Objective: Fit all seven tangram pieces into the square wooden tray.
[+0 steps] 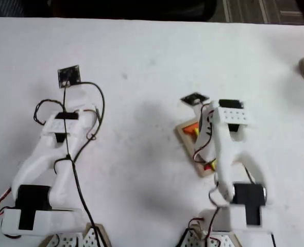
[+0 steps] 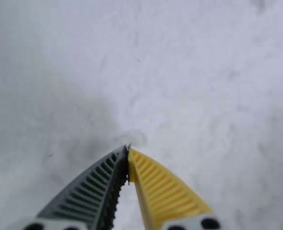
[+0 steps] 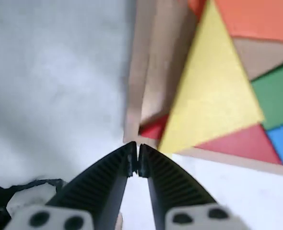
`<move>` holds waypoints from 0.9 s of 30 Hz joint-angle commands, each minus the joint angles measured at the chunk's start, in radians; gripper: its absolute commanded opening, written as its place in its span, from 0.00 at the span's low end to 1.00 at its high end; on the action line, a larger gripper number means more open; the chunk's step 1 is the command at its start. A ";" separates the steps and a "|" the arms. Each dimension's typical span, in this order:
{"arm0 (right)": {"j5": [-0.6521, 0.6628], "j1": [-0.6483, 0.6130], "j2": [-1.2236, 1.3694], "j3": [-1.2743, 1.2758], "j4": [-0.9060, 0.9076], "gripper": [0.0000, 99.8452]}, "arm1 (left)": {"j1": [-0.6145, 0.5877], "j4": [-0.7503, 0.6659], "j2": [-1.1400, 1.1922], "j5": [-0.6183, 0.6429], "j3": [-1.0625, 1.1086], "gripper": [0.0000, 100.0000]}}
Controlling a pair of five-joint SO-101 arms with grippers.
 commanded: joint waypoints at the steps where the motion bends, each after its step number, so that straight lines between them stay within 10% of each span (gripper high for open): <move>1: 0.014 0.051 -0.206 -0.107 0.077 0.02 | 0.012 -0.026 -0.047 -0.009 -0.006 0.02; 12: 0.002 0.278 -0.010 -0.193 -0.166 0.02 | 0.012 -0.026 -0.047 -0.009 -0.006 0.02; 27: -0.064 0.200 0.338 -0.184 -0.288 0.02 | 0.010 -0.029 -0.047 -0.009 -0.006 0.02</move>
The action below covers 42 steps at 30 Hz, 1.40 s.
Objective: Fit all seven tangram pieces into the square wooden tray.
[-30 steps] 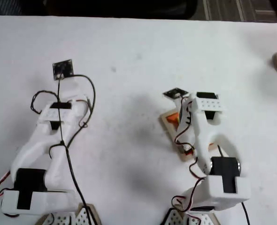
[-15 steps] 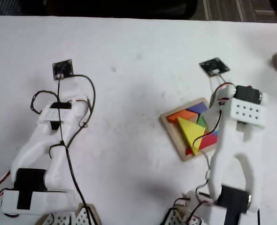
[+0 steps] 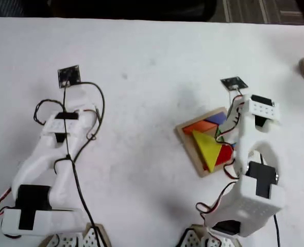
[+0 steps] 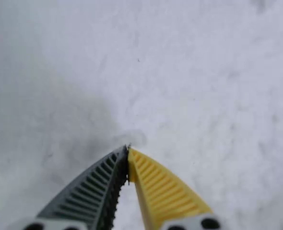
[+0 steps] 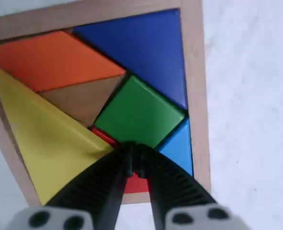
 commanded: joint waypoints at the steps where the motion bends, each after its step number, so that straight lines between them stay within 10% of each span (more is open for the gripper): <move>1: -0.009 -0.061 0.022 -0.026 0.025 0.02 | 0.010 -0.032 -0.047 -0.009 -0.006 0.02; 42: -0.160 -0.260 -0.438 0.419 0.022 0.02 | 0.008 -0.032 -0.047 -0.009 -0.005 0.02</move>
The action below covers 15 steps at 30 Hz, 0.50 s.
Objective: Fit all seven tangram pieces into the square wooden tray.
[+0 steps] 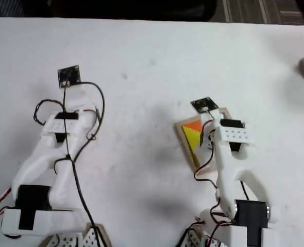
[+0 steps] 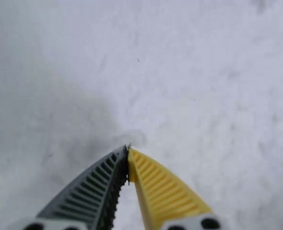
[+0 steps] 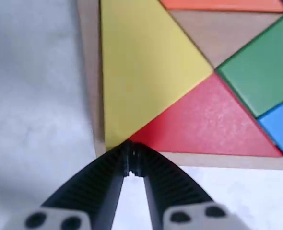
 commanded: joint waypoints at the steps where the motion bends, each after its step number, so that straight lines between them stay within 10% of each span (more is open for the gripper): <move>1: -0.008 -0.004 -0.027 -0.060 0.051 0.02 | 0.008 -0.032 -0.047 -0.009 -0.005 0.02; 15: -0.012 -0.002 -0.348 -0.051 0.274 0.02 | 0.007 -0.028 -0.051 -0.009 -0.005 0.02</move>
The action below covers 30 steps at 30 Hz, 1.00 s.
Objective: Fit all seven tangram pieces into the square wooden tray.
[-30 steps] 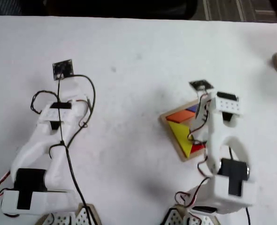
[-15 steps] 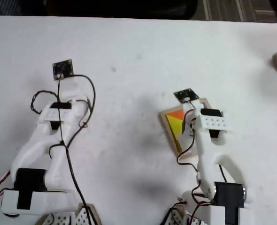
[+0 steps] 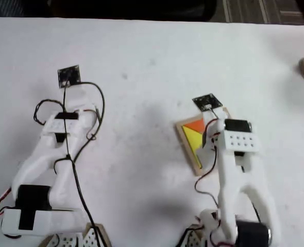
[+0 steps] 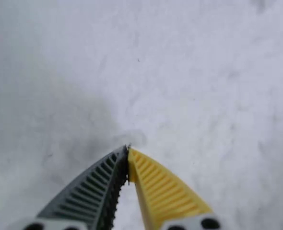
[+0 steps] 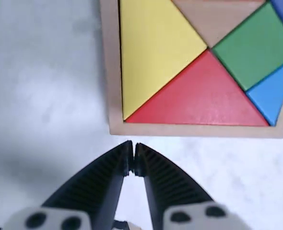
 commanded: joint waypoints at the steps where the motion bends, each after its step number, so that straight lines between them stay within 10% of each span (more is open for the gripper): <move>1: -0.012 -0.001 -0.168 -0.011 0.091 0.02 | 0.007 -0.025 -0.056 -0.009 -0.005 0.02; 12: -0.012 0.073 -0.693 0.381 -0.079 0.02 | -0.087 0.018 -0.335 -0.014 0.166 0.02; 19: -0.012 0.005 -1.056 0.652 -0.042 0.02 | -0.113 0.031 -0.779 -0.296 0.480 0.02; 30: -0.014 0.059 -1.357 0.783 -0.025 0.02 | -0.160 0.470 -1.371 -0.600 0.713 0.03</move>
